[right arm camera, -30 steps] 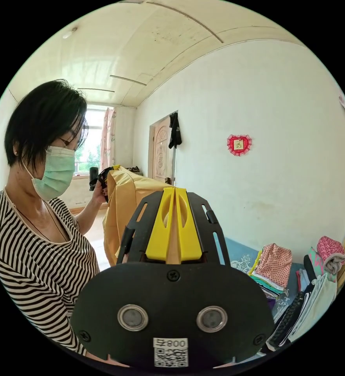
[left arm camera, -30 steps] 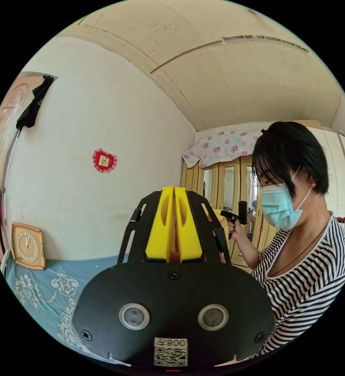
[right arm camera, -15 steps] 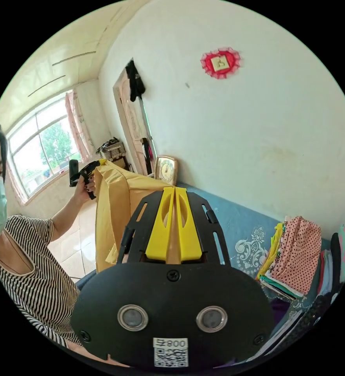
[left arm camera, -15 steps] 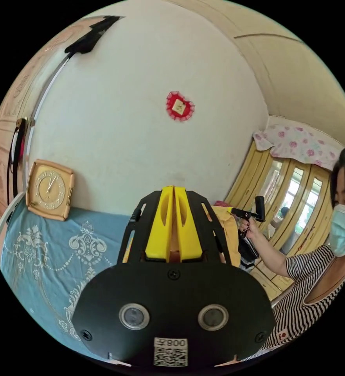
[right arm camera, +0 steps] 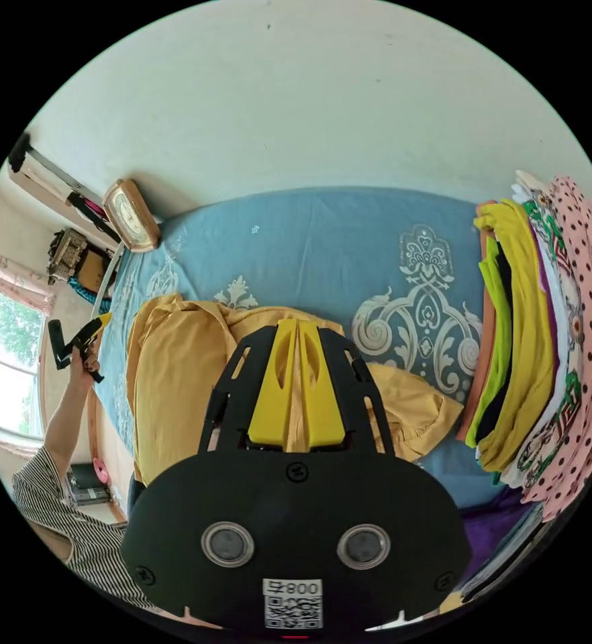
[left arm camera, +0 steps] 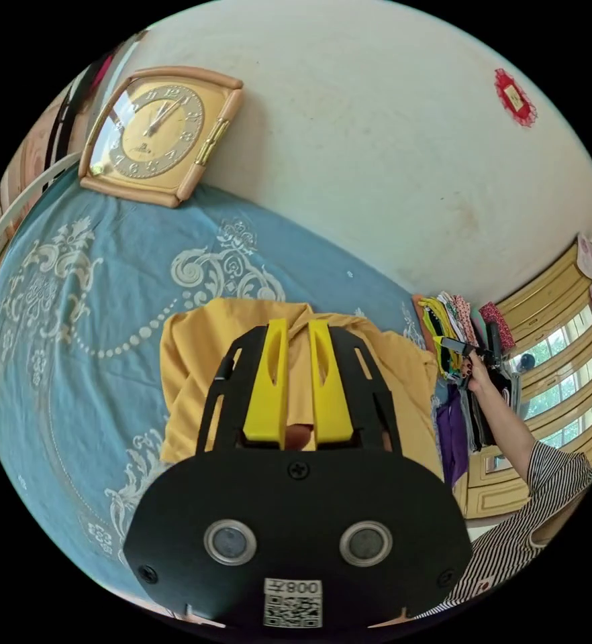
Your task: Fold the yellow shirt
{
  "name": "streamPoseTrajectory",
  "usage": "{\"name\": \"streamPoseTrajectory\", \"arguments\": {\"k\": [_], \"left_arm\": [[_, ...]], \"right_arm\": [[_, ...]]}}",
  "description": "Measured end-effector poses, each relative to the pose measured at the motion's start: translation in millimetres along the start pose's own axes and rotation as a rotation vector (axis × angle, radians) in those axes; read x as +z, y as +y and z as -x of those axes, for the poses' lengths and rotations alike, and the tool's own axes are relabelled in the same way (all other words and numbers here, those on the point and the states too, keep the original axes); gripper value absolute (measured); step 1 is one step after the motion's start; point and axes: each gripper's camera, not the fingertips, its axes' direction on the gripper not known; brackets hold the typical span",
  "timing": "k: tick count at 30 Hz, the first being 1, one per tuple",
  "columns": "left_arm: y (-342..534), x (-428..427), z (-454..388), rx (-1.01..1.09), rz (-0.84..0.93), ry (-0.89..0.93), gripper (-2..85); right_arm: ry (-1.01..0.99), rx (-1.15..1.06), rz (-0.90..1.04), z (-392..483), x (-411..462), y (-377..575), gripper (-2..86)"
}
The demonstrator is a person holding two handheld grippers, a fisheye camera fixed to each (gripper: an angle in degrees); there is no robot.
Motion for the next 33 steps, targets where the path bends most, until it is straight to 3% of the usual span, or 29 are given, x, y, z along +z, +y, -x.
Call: {"name": "streamPoseTrajectory", "arguments": {"k": [7,11,16,20,25,30,33], "left_arm": [[75.1,36.7,91.7,-0.240,0.031,-0.094,9.5],[81.7,100.8,98.8,-0.256,0.147,-0.162,8.0],[73.8,152.3,83.3,-0.230,0.165,-0.282,2.2],[53.5,149.4,76.7,-0.209,0.068,-0.287,1.0],[38.4,116.0,78.9,-0.192,-0.075,-0.368,0.9],[61.9,151.8,107.7,-0.308,0.051,-0.475,1.6],[79.5,169.0,110.3,-0.362,-0.016,-0.375,2.8]], "right_arm": [[0.159,0.042,0.045,-5.5,92.1,83.4,5.1],[0.251,0.105,0.028,1.9,137.1,95.0,6.7],[0.297,0.215,0.134,12.5,237.2,96.1,4.7],[0.285,0.186,0.163,31.9,271.3,92.4,1.6],[0.406,0.117,0.154,55.3,275.3,94.5,0.5],[0.436,0.161,0.213,57.1,307.7,116.9,0.6],[0.389,0.195,0.164,67.1,322.6,134.6,1.3]]}}
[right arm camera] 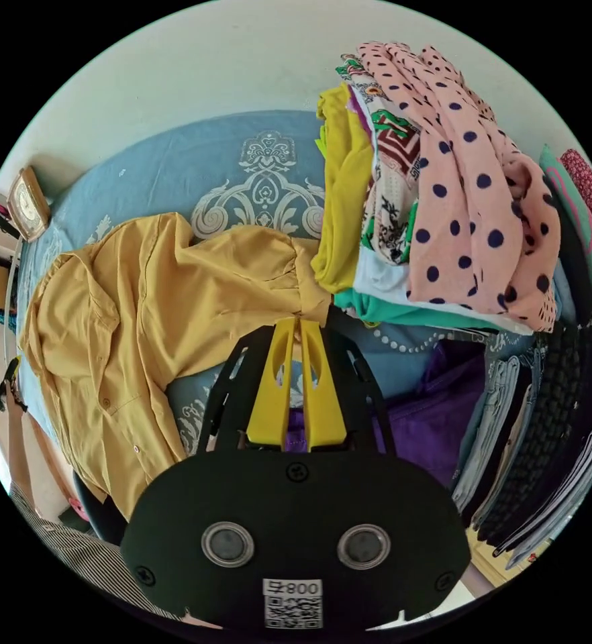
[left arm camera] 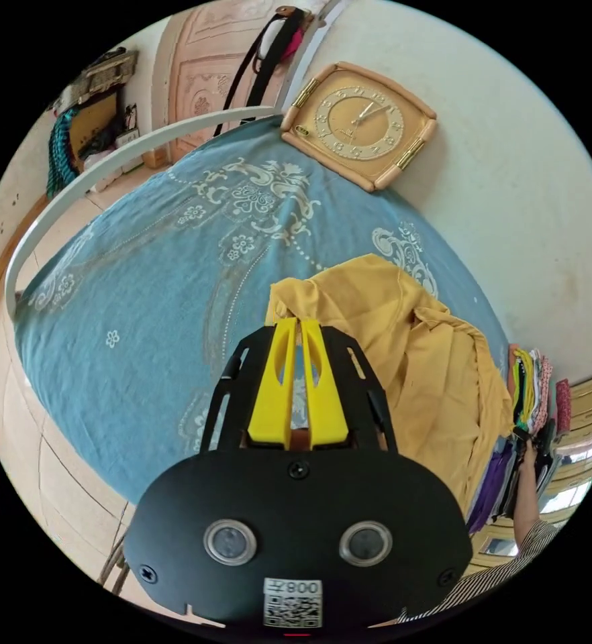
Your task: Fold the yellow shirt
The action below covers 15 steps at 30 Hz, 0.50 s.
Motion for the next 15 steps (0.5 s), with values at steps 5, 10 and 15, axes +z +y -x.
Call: {"name": "streamPoseTrajectory", "arguments": {"k": [5,10,15], "left_arm": [[-8.4,29.5,-56.1,0.143,-0.019,0.114,6.9],[-38.8,72.8,-129.3,0.294,0.029,0.113,8.5],[-70.4,122.1,-187.3,0.373,0.087,0.023,8.6]], "right_arm": [[-0.011,-0.120,-0.130,59.2,-3.3,17.7,3.5],[-0.066,-0.277,-0.154,138.6,25.6,4.2,6.3],[-0.010,-0.314,-0.071,179.2,74.7,-9.9,6.8]]}}
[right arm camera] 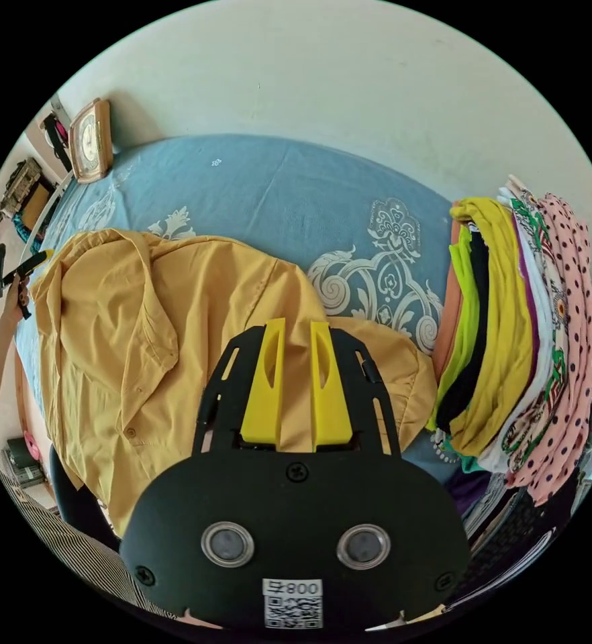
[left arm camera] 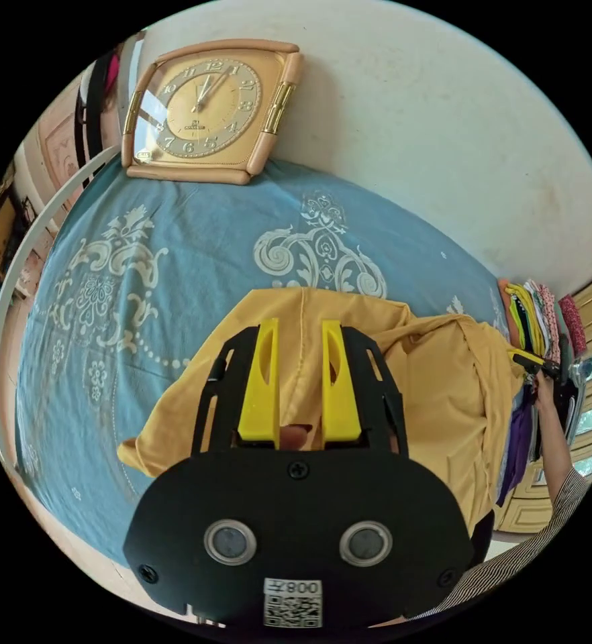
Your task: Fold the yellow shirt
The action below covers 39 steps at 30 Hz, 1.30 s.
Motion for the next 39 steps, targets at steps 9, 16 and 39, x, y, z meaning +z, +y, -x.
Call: {"name": "streamPoseTrajectory", "arguments": {"k": [9,16,39], "left_arm": [[-18.3,38.6,-37.6,0.000,0.057,-0.241,1.4],[-10.9,-42.6,-50.1,-0.001,-0.278,-0.135,0.8],[69.2,-85.6,-17.1,-0.054,-0.212,-0.144,1.8]], "right_arm": [[0.017,0.005,0.057,23.2,45.0,18.2,1.1],[-0.064,0.069,-0.142,2.9,-7.1,41.4,0.2],[-0.200,0.216,0.019,-29.9,20.4,158.1,-0.2]]}}
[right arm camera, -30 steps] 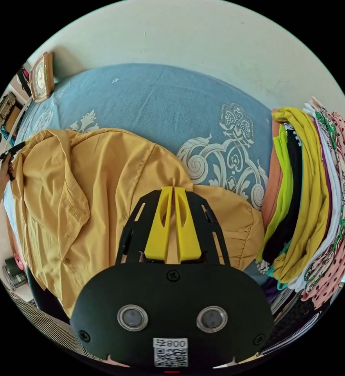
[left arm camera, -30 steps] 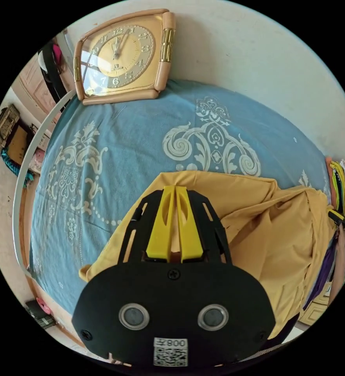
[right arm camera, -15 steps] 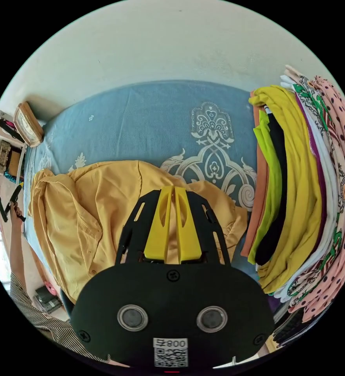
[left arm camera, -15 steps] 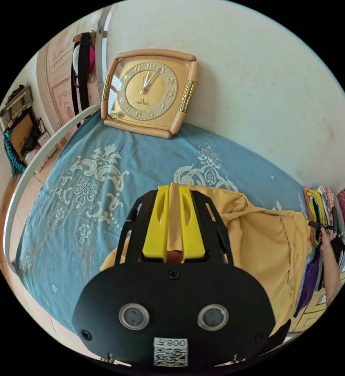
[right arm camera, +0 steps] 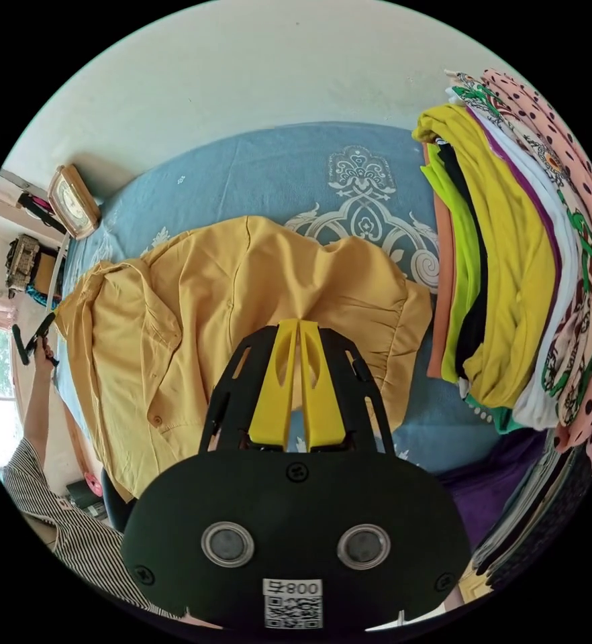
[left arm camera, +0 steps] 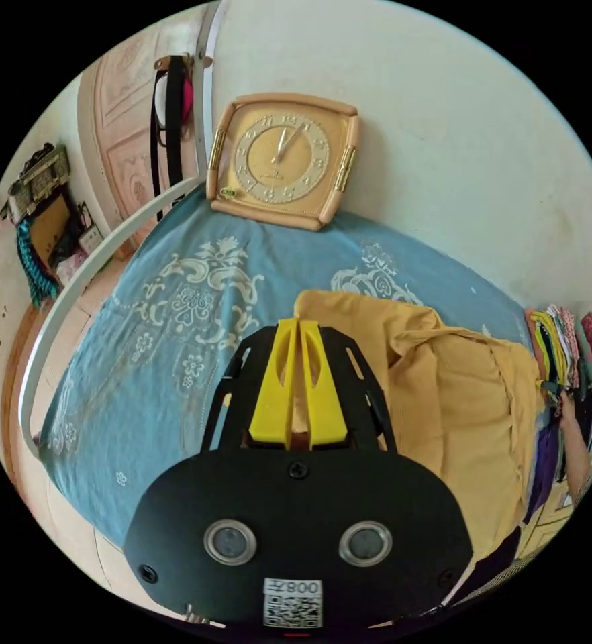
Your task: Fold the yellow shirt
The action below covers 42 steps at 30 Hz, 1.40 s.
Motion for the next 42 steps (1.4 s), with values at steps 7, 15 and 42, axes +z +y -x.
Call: {"name": "streamPoseTrajectory", "arguments": {"k": [7,15,42], "left_arm": [[79.6,-14.1,-52.1,0.242,0.239,-0.012,6.7],[61.0,-43.6,-6.1,0.041,0.075,0.133,9.7],[205.2,-114.9,-44.6,-0.068,0.214,-0.062,3.9]], "right_arm": [[0.026,-0.048,0.021,15.1,-3.9,24.6,-0.4],[-0.002,-0.041,0.029,14.1,-23.1,43.4,-0.5],[0.188,-0.003,-0.032,41.9,-108.0,87.5,-0.4]]}}
